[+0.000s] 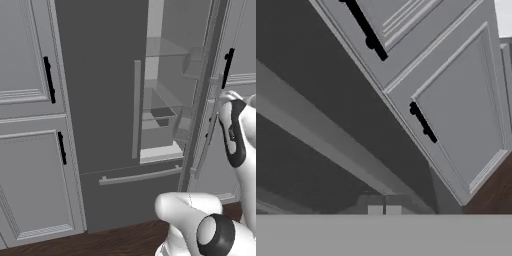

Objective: Grab a lemon wedge from the fridge and one ice cube from the ice bowl, and put them in the glass of lemonade.

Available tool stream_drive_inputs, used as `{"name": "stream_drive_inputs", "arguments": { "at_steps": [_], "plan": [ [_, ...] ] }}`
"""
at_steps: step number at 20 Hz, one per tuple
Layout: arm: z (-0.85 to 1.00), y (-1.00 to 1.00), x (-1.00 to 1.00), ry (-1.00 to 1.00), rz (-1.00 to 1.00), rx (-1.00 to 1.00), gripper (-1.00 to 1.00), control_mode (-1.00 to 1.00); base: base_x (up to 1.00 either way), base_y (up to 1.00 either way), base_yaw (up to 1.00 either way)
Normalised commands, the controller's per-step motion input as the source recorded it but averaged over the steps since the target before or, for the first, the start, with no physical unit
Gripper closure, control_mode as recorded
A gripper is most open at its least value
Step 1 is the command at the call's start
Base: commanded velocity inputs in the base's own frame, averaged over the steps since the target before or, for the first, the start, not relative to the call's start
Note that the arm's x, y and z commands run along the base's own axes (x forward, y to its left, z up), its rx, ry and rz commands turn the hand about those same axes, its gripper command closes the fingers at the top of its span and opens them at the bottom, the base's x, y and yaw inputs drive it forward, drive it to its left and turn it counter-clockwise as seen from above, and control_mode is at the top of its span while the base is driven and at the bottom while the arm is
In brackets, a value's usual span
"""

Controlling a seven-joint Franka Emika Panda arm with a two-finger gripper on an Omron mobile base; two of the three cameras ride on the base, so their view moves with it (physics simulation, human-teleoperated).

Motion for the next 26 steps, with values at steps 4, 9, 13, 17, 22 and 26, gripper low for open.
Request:
{"name": "stream_drive_inputs", "arguments": {
  "at_steps": [4, 9, 13, 17, 22, 26],
  "plan": [
    [0.98, 0.45, -1.00, -0.06, 0.19, -0.01, 1.00, -1.00, 0.00, 0.00, 0.00],
    [0.99, 0.98, -0.27, 0.19, 0.18, -0.28, 1.00, -1.00, 0.00, 0.00, 0.00],
    [0.61, 1.00, 0.02, 0.49, 0.19, -0.43, 1.00, -1.00, 0.00, 0.00, 0.00],
    [0.06, 1.00, 0.30, 0.38, 0.11, -0.39, -1.00, -1.00, 0.00, 0.00, 0.00],
    [-0.25, 0.83, 0.65, 0.15, 0.01, -0.38, -1.00, -1.00, 0.00, 0.00, 0.00],
    [-0.77, 0.06, 0.72, 0.02, 0.04, -0.42, -1.00, -1.00, 0.00, 0.00, 0.00]
  ]
}}
